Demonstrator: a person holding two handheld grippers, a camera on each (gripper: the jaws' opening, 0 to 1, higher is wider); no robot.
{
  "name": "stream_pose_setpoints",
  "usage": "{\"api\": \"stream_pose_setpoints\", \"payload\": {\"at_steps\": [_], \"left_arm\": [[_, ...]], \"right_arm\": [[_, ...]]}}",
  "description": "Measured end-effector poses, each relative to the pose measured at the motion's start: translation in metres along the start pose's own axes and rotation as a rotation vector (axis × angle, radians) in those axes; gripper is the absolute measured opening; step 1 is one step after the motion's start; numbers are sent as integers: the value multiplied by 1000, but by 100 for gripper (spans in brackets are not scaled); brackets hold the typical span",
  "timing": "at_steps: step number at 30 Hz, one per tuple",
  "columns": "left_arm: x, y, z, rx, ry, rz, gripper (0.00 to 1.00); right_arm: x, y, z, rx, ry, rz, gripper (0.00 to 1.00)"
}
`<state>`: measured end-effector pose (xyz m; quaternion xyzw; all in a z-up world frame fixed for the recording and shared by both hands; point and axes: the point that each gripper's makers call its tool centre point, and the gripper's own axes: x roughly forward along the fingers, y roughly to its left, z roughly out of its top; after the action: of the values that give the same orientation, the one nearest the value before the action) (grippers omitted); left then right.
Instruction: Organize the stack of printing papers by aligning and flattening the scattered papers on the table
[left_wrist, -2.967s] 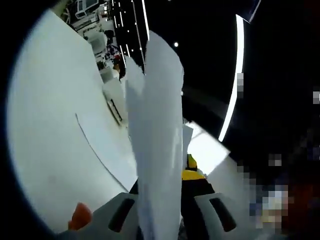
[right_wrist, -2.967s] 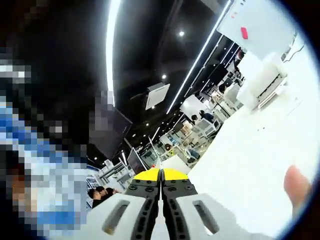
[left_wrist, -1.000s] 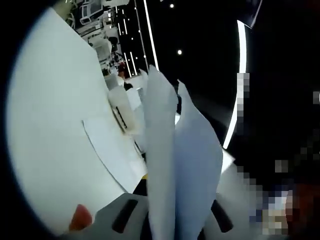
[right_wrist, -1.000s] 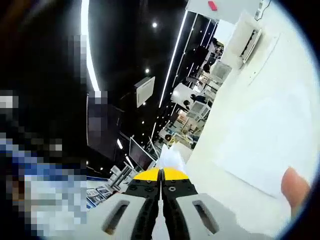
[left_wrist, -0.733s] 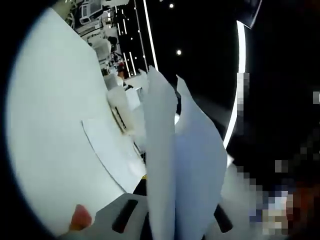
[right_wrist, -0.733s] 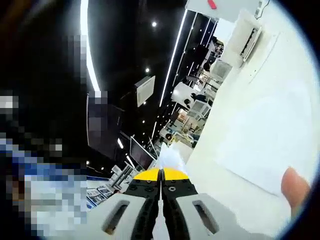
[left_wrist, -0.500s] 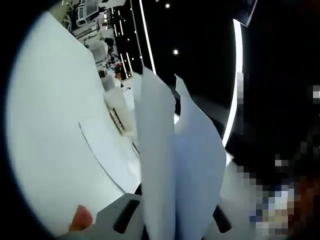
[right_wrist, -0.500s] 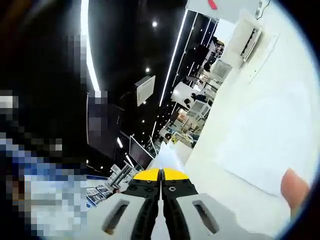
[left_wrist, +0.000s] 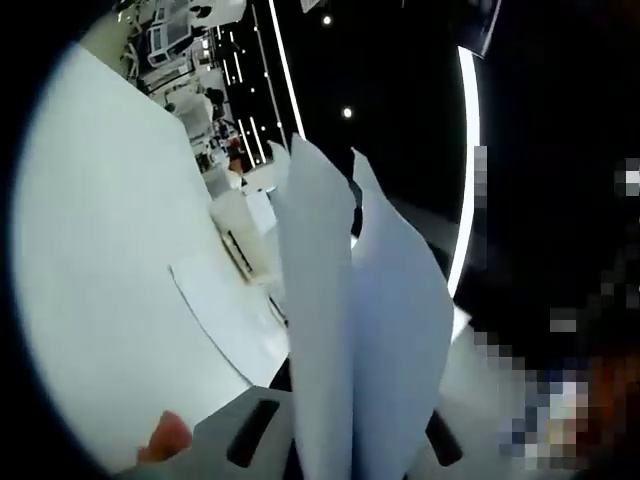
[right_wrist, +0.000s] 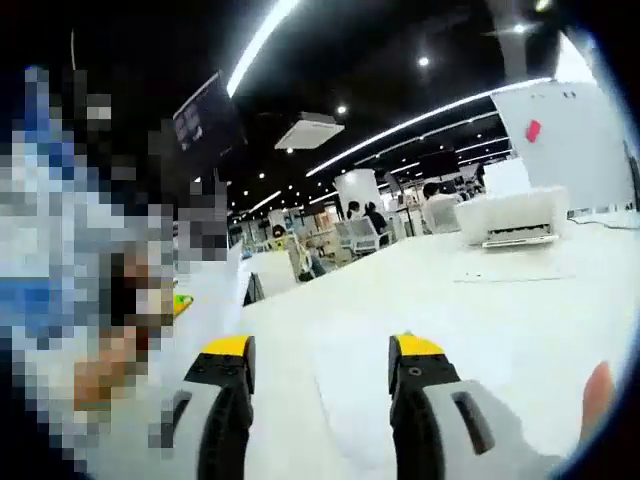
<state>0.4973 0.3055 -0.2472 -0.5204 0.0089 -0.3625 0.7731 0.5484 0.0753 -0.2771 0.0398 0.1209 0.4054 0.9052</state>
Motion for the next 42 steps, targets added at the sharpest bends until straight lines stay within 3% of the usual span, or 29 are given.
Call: {"api": "stream_pose_setpoints", "payload": {"at_steps": [2,3,4,6,9,12,14,17,19,21,23,27,28,31,35,42], "left_arm": [[-7,0,5,14,-10,14,6],[-11,-1,5,19,-16,19,6],[-14,-1,7,21,-23,24,6],[-20,-1,11,22,-41,27,6],[-24,2,15,24,-50,30,6],[-25,3,15,20,-48,32,6],[-26,2,16,22,-44,28,6],[-27,-1,17,24,-40,19,6],[-27,-2,18,24,-36,13,6],[-26,-3,20,26,-34,9,6],[-26,-4,20,29,-30,5,6],[-25,-8,18,31,-27,-2,6],[-25,-9,18,33,-27,-3,6],[-24,-13,19,44,-25,-5,6],[-23,-17,18,49,-23,-8,6],[-23,-17,20,56,-21,-6,6]], "right_arm": [[4,-17,-6,-99,26,-61,67],[8,-20,-9,-136,29,-67,76],[10,-17,-12,-181,24,-48,78],[16,-6,-17,-229,9,27,74],[28,-3,-21,-281,-6,34,75],[38,-5,-28,-301,3,35,82],[45,2,-47,-243,50,91,89],[48,-10,-62,-252,110,55,90],[49,-13,-65,-256,112,52,89],[49,-19,-70,-233,132,39,88],[50,-22,-72,-159,131,44,86],[48,-37,-85,-137,166,10,78],[45,-32,-82,-195,136,22,77],[44,-27,-77,-188,125,29,73],[46,-39,-78,-177,129,21,49],[46,-40,-80,-178,138,27,38]]}}
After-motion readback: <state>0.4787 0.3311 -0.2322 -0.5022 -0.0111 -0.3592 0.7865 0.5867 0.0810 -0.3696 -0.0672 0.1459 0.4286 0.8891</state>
